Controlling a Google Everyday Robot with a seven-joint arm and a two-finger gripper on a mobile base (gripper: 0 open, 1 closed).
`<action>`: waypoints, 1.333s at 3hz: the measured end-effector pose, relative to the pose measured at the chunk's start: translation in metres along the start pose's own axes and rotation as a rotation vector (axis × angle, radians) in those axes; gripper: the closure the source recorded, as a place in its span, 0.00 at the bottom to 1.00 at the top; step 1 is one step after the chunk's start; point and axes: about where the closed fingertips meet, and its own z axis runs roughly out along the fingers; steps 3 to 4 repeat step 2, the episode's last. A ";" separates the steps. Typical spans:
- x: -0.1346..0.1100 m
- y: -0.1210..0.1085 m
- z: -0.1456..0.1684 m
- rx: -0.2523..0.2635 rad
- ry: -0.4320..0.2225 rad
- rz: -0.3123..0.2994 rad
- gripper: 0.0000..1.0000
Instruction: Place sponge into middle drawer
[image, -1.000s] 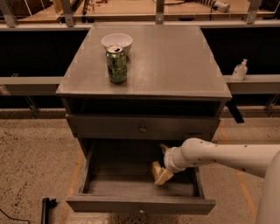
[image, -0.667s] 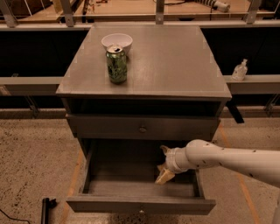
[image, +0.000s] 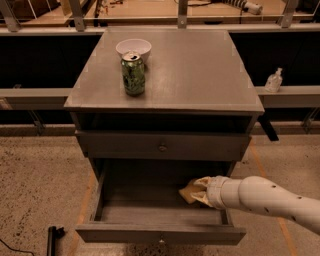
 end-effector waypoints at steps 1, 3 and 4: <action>-0.009 0.011 -0.062 0.141 0.033 0.032 0.88; -0.012 0.025 -0.115 0.282 0.090 0.058 0.89; -0.012 0.025 -0.115 0.282 0.090 0.058 0.89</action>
Offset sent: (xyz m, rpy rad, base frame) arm -0.1161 -0.0288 0.2675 -0.3559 -0.5752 -0.3869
